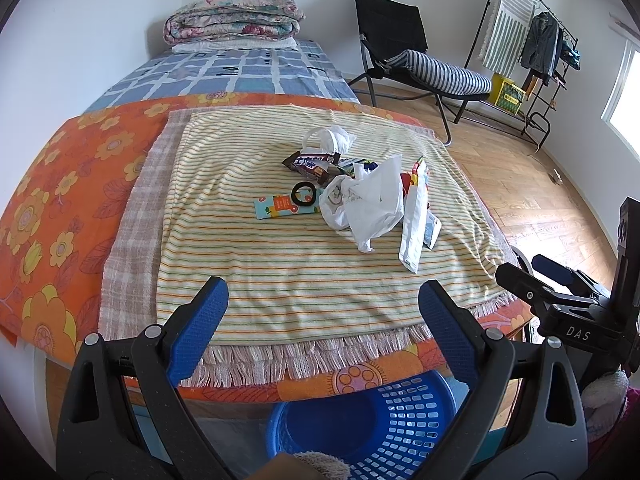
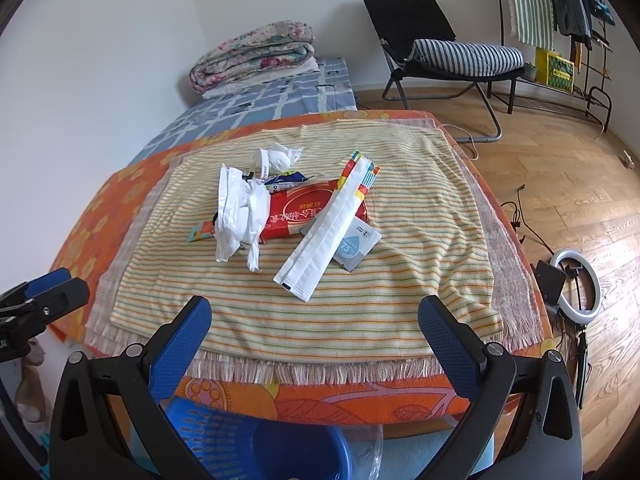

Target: Collect trash

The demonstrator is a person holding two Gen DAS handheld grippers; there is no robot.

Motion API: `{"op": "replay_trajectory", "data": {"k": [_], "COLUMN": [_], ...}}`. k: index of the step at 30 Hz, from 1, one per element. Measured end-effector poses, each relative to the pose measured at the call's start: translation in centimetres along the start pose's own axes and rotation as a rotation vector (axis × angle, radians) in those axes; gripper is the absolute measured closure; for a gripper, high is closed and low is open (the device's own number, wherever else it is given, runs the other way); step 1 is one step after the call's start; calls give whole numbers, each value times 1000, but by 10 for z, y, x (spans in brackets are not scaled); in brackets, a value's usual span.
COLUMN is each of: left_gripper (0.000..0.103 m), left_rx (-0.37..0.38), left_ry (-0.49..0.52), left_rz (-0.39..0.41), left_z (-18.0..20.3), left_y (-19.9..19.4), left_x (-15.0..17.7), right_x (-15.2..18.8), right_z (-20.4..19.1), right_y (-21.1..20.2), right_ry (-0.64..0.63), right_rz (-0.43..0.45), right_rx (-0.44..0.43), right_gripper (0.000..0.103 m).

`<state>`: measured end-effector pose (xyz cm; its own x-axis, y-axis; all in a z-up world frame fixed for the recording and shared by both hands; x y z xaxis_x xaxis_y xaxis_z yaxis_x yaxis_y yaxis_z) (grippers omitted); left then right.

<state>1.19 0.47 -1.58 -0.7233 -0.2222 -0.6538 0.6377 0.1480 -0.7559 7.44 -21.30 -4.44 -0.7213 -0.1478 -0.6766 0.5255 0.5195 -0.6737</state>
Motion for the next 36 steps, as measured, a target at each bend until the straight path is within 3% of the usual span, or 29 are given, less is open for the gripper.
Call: {"op": "replay_trajectory", "data": {"k": [21,36], "left_gripper": [5,5], "left_rx": [3,55], "left_ry": [-3,-11], "left_rz": [-14,-60], "left_z": [5,9], "left_y": [-5,29], "left_x": [10,-2], "right_x": [1,-9], "right_z": [5,9], "right_y": [6,15], "right_ry": [25,3], "right_rz": [-26,1], "right_rx": [-8,2], "right_gripper": [1,1]}}
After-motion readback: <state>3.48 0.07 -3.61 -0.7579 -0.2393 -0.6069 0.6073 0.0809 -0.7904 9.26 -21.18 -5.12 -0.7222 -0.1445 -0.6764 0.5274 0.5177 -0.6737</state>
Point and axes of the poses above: each gripper's, at about its wrist camera, not at the fingertips, and y roughly the way its jaws point, z to its right, x to its underside, the point moved 2 cm from there along y, roughly the way its jaws point, and after that the axes turned 9 degrees about -x, right-handed, at the moved point
